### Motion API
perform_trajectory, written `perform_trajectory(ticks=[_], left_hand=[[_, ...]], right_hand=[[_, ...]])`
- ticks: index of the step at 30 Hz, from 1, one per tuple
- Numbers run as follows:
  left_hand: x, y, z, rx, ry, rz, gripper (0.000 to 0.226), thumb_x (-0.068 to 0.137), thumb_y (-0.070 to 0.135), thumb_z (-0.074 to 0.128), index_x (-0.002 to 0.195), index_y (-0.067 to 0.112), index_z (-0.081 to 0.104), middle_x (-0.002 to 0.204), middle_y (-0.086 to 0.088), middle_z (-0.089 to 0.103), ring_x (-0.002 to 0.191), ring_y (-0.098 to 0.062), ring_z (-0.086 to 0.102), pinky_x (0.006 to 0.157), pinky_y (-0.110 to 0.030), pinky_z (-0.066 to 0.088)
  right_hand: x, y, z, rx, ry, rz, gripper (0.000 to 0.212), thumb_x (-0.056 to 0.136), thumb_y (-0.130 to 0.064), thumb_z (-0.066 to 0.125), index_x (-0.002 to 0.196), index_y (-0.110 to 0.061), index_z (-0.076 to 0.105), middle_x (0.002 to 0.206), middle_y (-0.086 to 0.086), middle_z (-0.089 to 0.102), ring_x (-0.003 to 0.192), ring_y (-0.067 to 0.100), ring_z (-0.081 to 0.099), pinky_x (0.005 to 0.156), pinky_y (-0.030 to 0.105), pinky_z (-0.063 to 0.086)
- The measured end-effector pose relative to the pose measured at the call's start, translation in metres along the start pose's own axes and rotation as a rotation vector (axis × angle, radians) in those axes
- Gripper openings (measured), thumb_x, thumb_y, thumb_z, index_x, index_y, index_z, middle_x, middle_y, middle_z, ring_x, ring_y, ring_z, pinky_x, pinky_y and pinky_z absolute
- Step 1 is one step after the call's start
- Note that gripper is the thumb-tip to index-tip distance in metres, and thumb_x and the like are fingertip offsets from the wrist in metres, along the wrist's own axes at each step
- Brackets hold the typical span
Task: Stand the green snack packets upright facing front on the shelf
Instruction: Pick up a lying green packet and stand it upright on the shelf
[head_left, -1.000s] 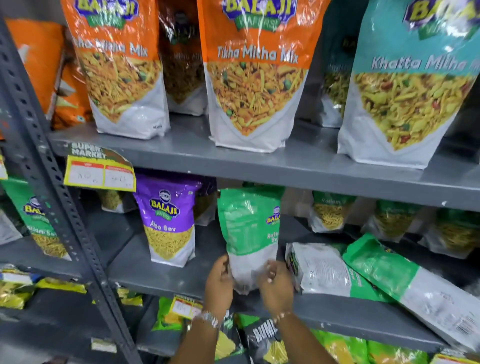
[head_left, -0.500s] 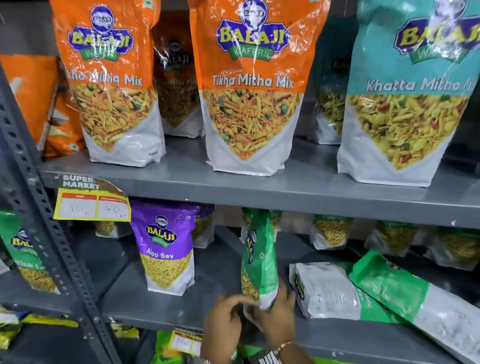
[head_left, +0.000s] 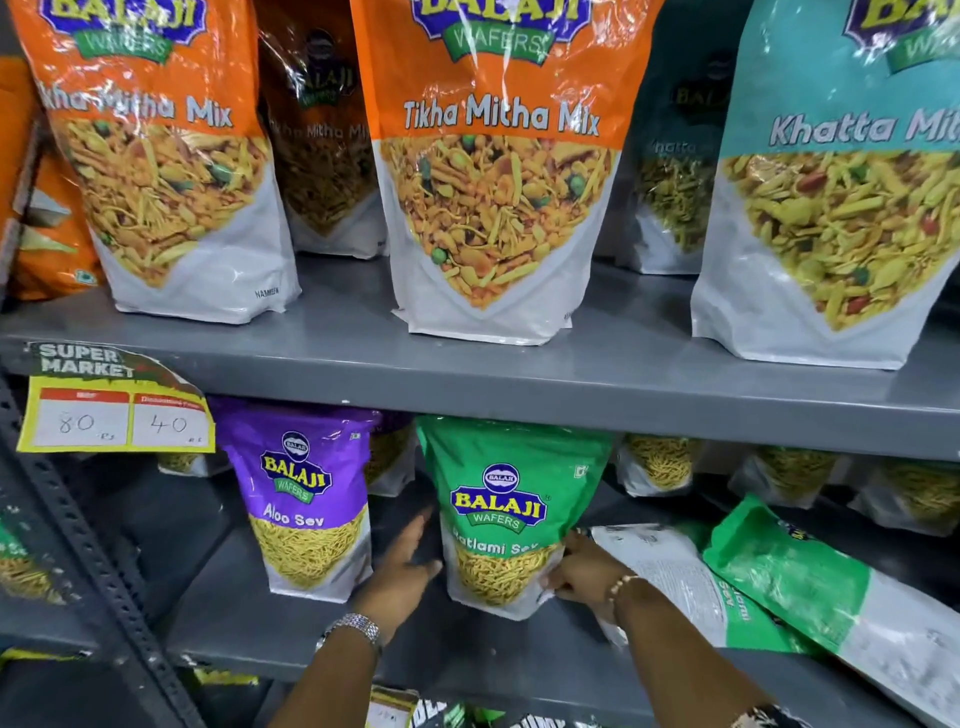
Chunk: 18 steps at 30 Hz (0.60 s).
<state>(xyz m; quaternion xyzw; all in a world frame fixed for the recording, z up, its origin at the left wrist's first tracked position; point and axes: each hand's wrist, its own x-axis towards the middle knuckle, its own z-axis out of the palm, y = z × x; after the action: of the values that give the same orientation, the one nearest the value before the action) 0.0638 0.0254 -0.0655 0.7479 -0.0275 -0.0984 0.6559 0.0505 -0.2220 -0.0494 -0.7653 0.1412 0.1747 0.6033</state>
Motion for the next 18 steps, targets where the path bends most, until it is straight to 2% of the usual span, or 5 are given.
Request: perform_trajectory(ticks=[4,8,11,15,18], left_hand=[[-0.001,0.001,0.013,-0.004,0.023,0.013,0.038,0.095,0.008,0.049,0.116,0.039,0.051,0.126,0.007,0.060,0.126,-0.017,0.050,0.094,-0.021,0.048],[-0.020,0.007,0.016,-0.044,0.046,0.095,0.038,0.096,-0.002,0.041,0.133,0.004,0.045,0.137,-0.015,0.052,0.125,-0.023,0.049,0.095,-0.018,0.043],[-0.035,0.009,0.017,0.111,0.170,0.068,0.038,0.098,0.009,0.041,0.136,0.011,0.046,0.135,-0.006,0.054,0.116,-0.014,0.050,0.080,-0.010,0.038],[-0.042,0.011,0.022,0.180,0.231,-0.009,0.034,0.099,0.021,0.040,0.130,0.021,0.052,0.119,-0.016,0.066,0.102,-0.031,0.062,0.065,-0.027,0.048],[-0.042,0.011,0.024,0.141,0.206,-0.071,0.032,0.099,0.020,0.038,0.127,0.018,0.053,0.121,-0.021,0.064,0.111,-0.039,0.059,0.092,-0.043,0.049]], right_hand=[[0.001,-0.009,0.001,0.008,-0.069,0.019,0.041,0.080,0.011,0.046,0.096,-0.025,0.059,0.101,-0.004,0.069,0.098,0.012,0.060,0.076,0.028,0.051],[-0.010,-0.008,0.010,0.063,-0.081,0.014,0.044,0.084,0.015,0.040,0.100,-0.022,0.057,0.100,-0.003,0.066,0.095,0.012,0.059,0.077,0.027,0.052],[-0.021,0.000,0.019,0.088,-0.032,-0.002,0.043,0.087,0.015,0.042,0.113,-0.017,0.053,0.101,0.004,0.061,0.096,0.018,0.057,0.089,0.035,0.049],[-0.039,0.017,0.032,-0.048,0.174,-0.056,0.036,0.089,0.002,0.048,0.122,-0.008,0.059,0.099,0.014,0.066,0.082,0.022,0.058,0.081,0.037,0.050],[-0.046,0.026,0.041,-0.216,0.278,-0.083,0.030,0.093,-0.020,0.052,0.119,-0.009,0.060,0.101,0.014,0.063,0.085,0.021,0.055,0.086,0.041,0.049]])
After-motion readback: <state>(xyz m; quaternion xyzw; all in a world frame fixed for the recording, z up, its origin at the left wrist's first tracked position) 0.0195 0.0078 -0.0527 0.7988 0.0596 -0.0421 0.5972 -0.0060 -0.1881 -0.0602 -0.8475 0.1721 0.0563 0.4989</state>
